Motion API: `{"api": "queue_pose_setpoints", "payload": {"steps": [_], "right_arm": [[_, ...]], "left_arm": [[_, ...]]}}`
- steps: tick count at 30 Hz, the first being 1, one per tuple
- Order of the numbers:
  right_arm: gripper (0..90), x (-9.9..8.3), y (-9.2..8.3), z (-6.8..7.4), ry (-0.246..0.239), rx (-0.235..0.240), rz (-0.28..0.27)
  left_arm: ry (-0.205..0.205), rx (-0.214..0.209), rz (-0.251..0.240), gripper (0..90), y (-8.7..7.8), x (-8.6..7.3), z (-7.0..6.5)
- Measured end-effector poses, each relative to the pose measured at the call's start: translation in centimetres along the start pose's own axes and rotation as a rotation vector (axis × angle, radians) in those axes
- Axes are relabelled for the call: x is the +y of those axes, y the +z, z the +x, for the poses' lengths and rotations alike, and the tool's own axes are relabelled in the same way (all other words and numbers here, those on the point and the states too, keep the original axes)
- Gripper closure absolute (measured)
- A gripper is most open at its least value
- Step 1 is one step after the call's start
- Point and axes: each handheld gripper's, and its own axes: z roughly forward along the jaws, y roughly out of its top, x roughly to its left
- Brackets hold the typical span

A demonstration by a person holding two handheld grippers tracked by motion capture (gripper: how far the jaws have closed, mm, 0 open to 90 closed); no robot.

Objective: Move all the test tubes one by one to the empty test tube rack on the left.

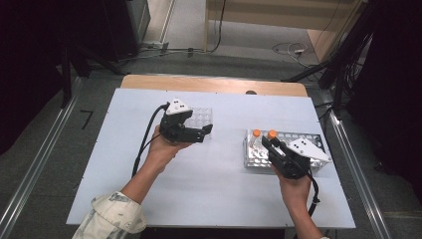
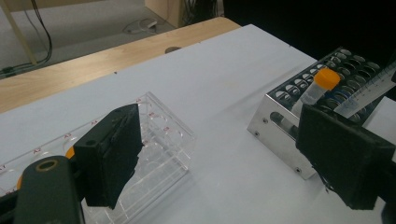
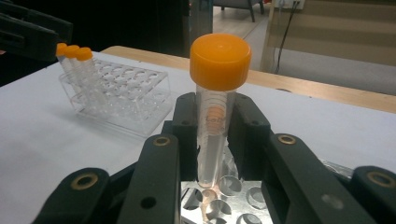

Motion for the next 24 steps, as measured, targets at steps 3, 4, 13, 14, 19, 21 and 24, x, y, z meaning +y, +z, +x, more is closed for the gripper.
{"api": "queue_pose_setpoints", "payload": {"steps": [3, 4, 13, 14, 19, 21, 24], "right_arm": [[71.3, 0.0, 0.0, 0.4, -0.003, 0.010, 0.005], [71.3, 0.0, 0.1, 0.5, -0.008, 0.016, 0.004], [71.3, -0.2, 0.4, 1.3, -0.018, 0.040, 0.018], [71.3, -0.2, 0.4, 1.4, -0.020, 0.043, 0.018], [71.3, -0.6, 0.9, 2.1, -0.030, 0.064, 0.038], [71.3, -0.7, 1.1, 2.4, -0.037, 0.073, 0.044], [71.3, -0.8, 1.3, 2.8, -0.045, 0.082, 0.048]], "left_arm": [[-0.001, 0.001, 0.000, 15.2, 0.0, 0.0, 0.0], [-0.001, -0.001, 0.000, 15.2, 0.0, 0.0, 0.0], [-0.001, -0.003, 0.000, 15.2, 0.0, 0.0, -0.1], [0.000, -0.005, 0.001, 15.2, 0.0, 0.0, -0.1], [0.006, -0.008, 0.009, 15.2, 0.3, -0.2, -0.4], [0.009, -0.010, 0.011, 15.2, 0.3, -0.2, -0.5], [0.009, -0.012, 0.007, 15.2, 0.4, -0.2, -0.6]]}}
